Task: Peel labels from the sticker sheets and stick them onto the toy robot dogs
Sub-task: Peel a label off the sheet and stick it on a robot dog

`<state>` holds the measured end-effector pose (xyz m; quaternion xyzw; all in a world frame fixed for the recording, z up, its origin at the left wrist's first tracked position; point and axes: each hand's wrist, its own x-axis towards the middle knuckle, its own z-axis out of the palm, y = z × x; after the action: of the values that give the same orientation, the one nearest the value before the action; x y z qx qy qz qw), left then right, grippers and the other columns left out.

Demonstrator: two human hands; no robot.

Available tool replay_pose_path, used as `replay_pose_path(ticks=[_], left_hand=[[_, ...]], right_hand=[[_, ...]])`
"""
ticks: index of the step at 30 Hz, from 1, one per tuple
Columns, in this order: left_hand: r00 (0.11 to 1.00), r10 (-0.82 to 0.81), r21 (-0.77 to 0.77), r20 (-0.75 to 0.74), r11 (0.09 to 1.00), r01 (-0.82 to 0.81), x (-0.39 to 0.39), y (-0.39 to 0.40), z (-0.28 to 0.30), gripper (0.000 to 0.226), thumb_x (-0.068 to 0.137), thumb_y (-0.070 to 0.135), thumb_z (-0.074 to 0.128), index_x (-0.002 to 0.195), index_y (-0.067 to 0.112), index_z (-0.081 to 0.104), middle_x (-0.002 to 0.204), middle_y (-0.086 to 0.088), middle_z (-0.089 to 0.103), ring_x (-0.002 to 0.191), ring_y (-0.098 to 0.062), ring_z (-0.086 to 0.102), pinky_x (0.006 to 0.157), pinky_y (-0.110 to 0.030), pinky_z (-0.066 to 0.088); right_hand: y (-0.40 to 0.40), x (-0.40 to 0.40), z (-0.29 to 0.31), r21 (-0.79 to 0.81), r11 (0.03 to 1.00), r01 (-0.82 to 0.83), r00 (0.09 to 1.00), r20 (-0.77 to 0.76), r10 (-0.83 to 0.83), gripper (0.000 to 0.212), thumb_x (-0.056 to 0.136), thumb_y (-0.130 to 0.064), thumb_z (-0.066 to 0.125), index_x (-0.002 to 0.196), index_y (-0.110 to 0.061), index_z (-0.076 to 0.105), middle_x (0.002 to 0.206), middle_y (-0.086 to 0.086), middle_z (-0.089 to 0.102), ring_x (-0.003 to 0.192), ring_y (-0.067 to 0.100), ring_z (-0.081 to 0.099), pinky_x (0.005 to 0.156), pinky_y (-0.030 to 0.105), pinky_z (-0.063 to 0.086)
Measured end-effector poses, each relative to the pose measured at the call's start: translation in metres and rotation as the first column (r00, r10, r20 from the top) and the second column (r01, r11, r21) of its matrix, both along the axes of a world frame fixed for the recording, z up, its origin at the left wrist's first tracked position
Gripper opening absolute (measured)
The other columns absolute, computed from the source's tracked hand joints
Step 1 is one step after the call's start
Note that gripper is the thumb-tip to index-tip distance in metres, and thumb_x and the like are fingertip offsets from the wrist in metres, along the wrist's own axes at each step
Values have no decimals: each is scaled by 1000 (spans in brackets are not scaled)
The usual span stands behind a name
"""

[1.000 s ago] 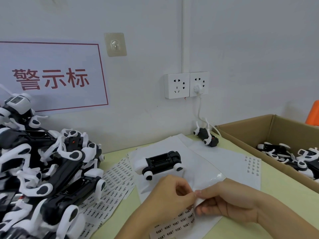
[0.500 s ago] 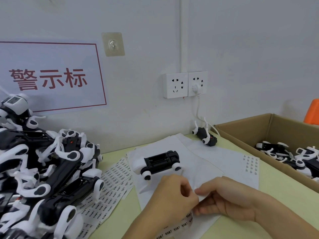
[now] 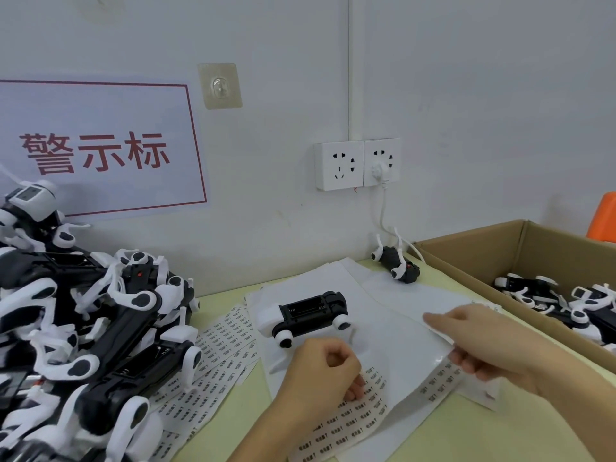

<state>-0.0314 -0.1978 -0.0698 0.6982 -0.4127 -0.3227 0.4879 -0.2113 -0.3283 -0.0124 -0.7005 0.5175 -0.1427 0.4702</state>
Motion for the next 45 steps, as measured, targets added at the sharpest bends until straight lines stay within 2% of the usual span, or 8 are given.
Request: replay_pose_path(ticks=[4, 7, 10, 17, 23, 35, 41, 45], left_hand=[[993, 93, -51, -67, 994, -97, -1, -3, -2, 21, 97, 5, 50, 83, 5, 65, 65, -5, 71, 57, -20, 71, 55, -23, 53], [986, 143, -87, -81, 985, -150, -2, -2, -3, 19, 98, 6, 50, 84, 6, 64, 64, -7, 71, 56, -25, 71, 53, -26, 53], [977, 183, -113, -107, 974, -195, -2, -1, -2, 19, 98, 8, 50, 86, 7, 65, 60, -7, 69, 54, -28, 71, 50, -27, 53], [978, 195, -156, -75, 966, -204, -6, 2, -3, 18, 99, 9, 49, 86, 7, 62, 63, -12, 70, 53, -28, 70, 49, -30, 54], [977, 209, -191, -41, 958, -213, -7, 3, -2, 17, 99, 10, 49, 87, 7, 60, 61, -14, 68, 49, -25, 68, 49, -28, 55], [951, 254, -290, 177, 937, -197, -12, 5, -4, 18, 100, 23, 56, 84, 30, 62, 62, 3, 72, 49, -12, 65, 46, -15, 43], [973, 200, -332, 115, 931, -152, -15, 6, -2, 22, 100, 24, 55, 90, 40, 66, 75, -4, 72, 50, -20, 68, 47, -25, 52], [988, 154, -301, -20, 941, -153, -14, 6, -1, 19, 104, 23, 49, 97, 30, 65, 77, -8, 73, 51, -30, 66, 49, -29, 53]], right_hand=[[13, 13, -8, -449, 880, 157, 985, 10, -171, 20, 96, -44, 50, 95, -27, 59, 65, -1, 66, 48, 12, 58, 45, 22, 40], [32, 22, -17, -837, 546, 17, 924, -196, -329, 22, 93, -43, 44, 93, -27, 59, 60, -5, 57, 55, 19, 56, 51, 28, 45], [42, 25, -14, -926, 377, 25, 954, -91, -287, 18, 88, -32, 55, 83, -18, 66, 67, -4, 55, 57, 21, 53, 49, 29, 45], [70, 49, -30, -292, 932, -217, 948, 163, 272, 39, 90, -19, 50, 125, -28, 65, 56, -4, 67, 45, 0, 53, 48, 16, 44], [70, 51, -32, -97, 978, -185, 949, 242, 203, 47, 93, -14, 46, 139, -22, 49, 55, 0, 69, 36, 6, 44, 39, 15, 36], [81, 51, -16, 192, 868, -458, 732, 635, 246, 37, 95, -9, 48, 91, -25, 81, 57, 14, 57, 30, 11, 25, 37, 20, 17], [69, 51, -28, 201, 946, -255, 767, 638, 71, 28, 98, -13, 48, 109, -18, 74, 56, 12, 53, 32, 13, 28, 36, 19, 21], [59, 51, -31, 180, 973, -147, 808, 589, 13, 25, 93, -21, 56, 88, -23, 80, 57, 7, 50, 36, 14, 29, 37, 21, 21]])
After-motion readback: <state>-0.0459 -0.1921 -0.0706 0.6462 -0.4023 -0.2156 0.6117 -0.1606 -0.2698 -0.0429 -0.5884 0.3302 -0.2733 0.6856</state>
